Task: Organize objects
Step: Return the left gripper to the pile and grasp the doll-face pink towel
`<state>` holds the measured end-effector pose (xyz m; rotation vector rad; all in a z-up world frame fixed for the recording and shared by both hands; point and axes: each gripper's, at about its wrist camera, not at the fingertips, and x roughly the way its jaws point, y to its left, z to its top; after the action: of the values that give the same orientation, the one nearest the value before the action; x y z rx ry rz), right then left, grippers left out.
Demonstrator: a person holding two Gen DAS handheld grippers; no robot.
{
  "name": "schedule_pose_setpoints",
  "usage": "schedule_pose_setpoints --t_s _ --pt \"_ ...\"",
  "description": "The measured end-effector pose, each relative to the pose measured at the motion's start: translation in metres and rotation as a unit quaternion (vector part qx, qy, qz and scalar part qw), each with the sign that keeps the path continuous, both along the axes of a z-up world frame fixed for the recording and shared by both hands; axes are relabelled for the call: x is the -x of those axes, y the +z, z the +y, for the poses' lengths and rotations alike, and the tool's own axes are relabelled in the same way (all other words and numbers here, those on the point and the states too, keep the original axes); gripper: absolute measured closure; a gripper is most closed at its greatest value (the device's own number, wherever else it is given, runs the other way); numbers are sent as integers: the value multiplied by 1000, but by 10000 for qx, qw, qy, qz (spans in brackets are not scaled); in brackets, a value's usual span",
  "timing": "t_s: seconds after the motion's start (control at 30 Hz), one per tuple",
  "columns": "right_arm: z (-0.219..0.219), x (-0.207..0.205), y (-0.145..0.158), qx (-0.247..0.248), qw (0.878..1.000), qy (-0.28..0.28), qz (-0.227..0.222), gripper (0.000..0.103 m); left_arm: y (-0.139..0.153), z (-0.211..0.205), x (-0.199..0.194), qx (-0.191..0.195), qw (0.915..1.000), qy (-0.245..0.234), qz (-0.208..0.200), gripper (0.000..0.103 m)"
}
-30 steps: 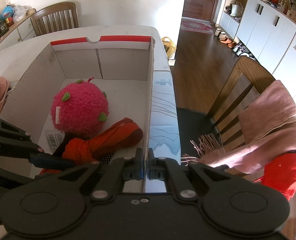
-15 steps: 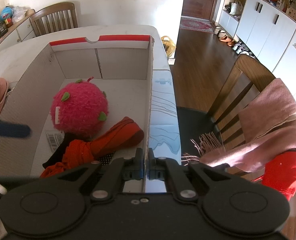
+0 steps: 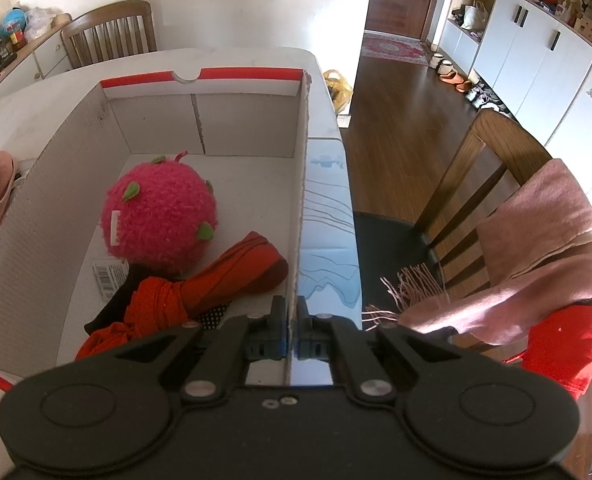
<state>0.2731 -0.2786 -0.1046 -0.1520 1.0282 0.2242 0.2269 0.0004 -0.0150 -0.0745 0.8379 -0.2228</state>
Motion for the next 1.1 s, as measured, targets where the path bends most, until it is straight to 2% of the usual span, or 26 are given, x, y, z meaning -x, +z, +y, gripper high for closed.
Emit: schedule_pose_setpoints --t_s 0.17,0.33,0.53,0.87,1.1 --pt "-1 0 0 5 10000 -4 11 100 1 47 0 -286 9963 807 -93 19" --pt "-2 0 0 5 10000 -7 16 100 -4 87 -6 -706 9875 1406 -103 15" --pt "-4 0 -1 14 10000 -29 47 100 -18 136 -12 -749 9747 2103 142 3" --pt "-1 -1 -1 64 9999 -51 85 100 -52 178 -30 -679 9628 2555 562 1" --pt "0 -1 -1 98 9999 -59 100 100 -70 189 -40 -721 9599 2603 755 1"
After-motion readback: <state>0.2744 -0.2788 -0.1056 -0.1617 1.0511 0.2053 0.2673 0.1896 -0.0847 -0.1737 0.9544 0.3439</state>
